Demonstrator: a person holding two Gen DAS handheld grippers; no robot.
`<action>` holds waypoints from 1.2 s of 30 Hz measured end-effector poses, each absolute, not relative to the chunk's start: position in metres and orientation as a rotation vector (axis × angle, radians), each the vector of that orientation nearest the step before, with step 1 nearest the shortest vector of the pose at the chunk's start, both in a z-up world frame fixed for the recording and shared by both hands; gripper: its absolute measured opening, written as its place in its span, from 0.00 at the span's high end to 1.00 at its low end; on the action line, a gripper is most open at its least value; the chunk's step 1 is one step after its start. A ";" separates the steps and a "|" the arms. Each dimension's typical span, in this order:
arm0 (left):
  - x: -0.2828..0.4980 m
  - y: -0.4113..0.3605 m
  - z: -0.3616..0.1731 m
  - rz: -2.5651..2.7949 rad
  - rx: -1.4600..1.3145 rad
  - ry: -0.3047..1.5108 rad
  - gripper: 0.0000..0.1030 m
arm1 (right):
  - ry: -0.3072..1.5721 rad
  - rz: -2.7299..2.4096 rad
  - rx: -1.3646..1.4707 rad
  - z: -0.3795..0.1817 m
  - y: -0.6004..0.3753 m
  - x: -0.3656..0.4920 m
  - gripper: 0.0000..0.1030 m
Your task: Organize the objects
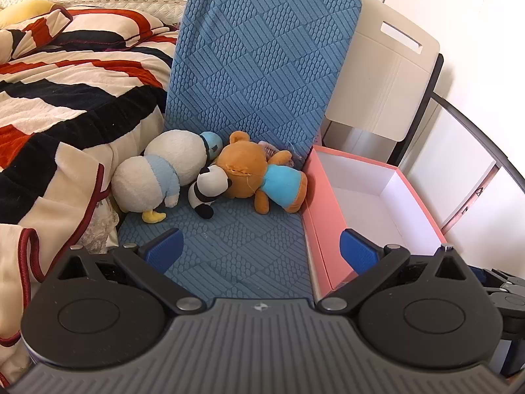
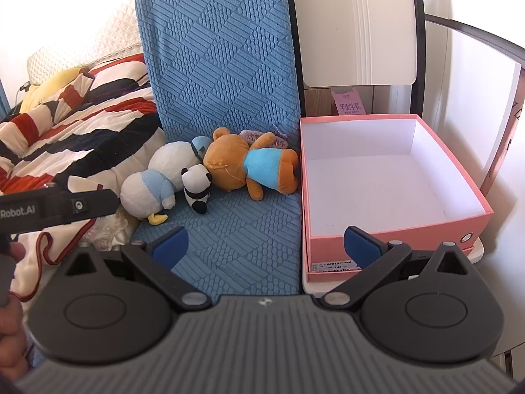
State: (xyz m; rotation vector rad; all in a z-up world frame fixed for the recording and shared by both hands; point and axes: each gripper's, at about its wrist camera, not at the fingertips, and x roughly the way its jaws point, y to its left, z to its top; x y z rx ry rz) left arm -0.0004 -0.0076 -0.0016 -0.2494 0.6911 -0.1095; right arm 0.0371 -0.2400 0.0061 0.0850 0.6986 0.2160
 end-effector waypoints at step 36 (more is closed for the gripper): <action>-0.006 0.006 0.002 -0.105 -0.272 0.683 0.00 | 0.720 0.243 0.062 0.005 -0.227 0.039 0.00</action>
